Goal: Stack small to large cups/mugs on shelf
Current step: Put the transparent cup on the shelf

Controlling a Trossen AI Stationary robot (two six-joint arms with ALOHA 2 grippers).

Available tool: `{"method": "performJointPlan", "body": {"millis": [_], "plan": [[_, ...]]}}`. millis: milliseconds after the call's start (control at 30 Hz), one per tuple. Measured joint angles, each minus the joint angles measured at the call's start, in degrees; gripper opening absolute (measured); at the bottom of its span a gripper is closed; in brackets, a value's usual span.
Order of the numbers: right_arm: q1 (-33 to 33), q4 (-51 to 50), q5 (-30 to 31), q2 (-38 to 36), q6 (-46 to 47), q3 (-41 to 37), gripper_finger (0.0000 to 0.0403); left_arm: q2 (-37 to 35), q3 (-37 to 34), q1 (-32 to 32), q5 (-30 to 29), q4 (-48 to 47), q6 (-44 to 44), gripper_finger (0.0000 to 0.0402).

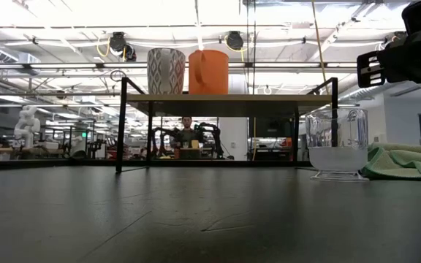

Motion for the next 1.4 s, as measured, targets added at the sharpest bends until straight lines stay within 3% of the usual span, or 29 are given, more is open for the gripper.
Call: {"method": "performJointPlan", "body": {"millis": [333,667,800,1100,1400], "plan": [[0.0,0.0,0.0,0.0,0.0,0.0,0.0000,-15.9,-24.6,0.0,1.0,13.8,-3.6,0.0000],[0.0,0.0,0.0,0.0,-0.1,0.0,0.0000,-30.8,-48.9,0.0,10.7,37.6,-9.2,0.0000],[0.0,0.0,0.0,0.0,0.0,0.0,0.0000,-36.3,-57.0,0.0,11.5,44.6,-8.8,0.0000],[0.0,0.0,0.0,0.0,0.9,0.0,0.0000,-46.8,-71.7,0.0,16.0,58.2,-10.2,0.0000],[0.0,0.0,0.0,0.0,0.9,0.0,0.0000,-48.2,-82.0,-0.3,24.2,59.3,-6.5,0.0000]]}}
